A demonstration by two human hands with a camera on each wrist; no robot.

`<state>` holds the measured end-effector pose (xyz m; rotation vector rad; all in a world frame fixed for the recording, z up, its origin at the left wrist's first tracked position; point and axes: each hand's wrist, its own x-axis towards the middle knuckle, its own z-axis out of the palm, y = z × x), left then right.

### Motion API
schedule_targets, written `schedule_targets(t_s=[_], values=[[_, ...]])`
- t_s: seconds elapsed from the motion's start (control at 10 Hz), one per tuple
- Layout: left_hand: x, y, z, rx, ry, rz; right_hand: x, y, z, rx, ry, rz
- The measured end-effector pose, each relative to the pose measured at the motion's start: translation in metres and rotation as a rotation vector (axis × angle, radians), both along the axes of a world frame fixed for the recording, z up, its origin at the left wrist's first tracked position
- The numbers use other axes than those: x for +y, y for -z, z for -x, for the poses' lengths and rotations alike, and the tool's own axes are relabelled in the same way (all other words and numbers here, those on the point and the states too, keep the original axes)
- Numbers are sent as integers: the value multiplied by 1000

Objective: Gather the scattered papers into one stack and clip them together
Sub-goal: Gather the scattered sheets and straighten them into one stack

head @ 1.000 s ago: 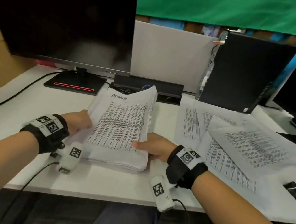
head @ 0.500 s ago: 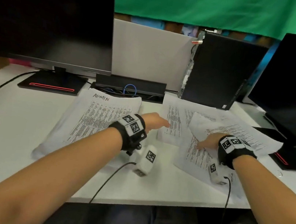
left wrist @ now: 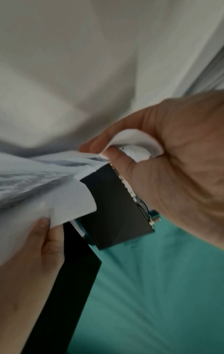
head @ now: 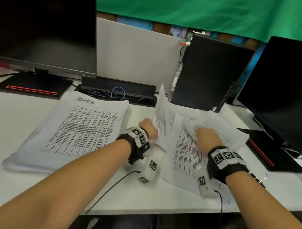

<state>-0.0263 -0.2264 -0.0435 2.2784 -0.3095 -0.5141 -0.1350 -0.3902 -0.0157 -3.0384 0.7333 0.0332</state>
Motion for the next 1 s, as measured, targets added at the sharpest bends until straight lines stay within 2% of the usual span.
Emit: schedule_targets(t_s=[0.1, 0.2, 0.3, 0.4, 0.5, 0.6, 0.7, 0.8, 0.9, 1.0], values=[[17, -6, -7, -62, 5, -55, 9, -16, 17, 46, -154, -2], [21, -8, -3, 47, 62, -96, 28, -27, 30, 475, -225, -26], [15, -6, -5, 219, 7, 184, 39, -15, 38, 743, -252, -78], [8, 2, -7, 283, -72, 320, 48, 7, 45, 798, -271, -112], [-2, 9, -2, 262, -74, 230, 42, 18, 43, 626, -294, -137], [-6, 15, 1, 162, -56, 60, 38, 19, 48, 609, -295, -94], [-2, 12, -4, 66, -47, 31, 44, 32, 56, 468, -315, 34], [10, 15, -3, 8, -55, 49, 33, 22, 54, 262, -287, -105], [16, 25, -3, -16, -80, 79, 16, -16, 49, -10, -185, -221], [21, 24, 1, 66, -121, 162, 10, -60, 43, -377, -167, -104]])
